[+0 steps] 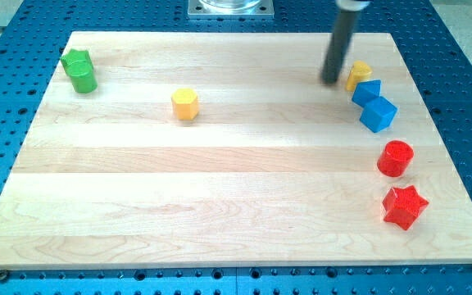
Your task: Move the hexagon into the heart
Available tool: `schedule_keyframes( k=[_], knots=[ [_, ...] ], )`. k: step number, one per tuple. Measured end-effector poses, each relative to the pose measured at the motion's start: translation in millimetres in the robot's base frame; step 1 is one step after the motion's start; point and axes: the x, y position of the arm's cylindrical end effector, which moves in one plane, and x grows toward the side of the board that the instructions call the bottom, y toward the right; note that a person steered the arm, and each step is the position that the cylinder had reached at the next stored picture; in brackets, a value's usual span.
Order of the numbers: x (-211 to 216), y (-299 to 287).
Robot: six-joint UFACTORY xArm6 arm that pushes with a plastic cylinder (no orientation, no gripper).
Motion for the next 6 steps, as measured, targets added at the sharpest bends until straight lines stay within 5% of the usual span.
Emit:
schedule_keyframes(
  k=[1,2,3,6],
  knots=[
    [118,-76],
    [136,-225],
    [134,-273],
    [125,-272]
  ],
)
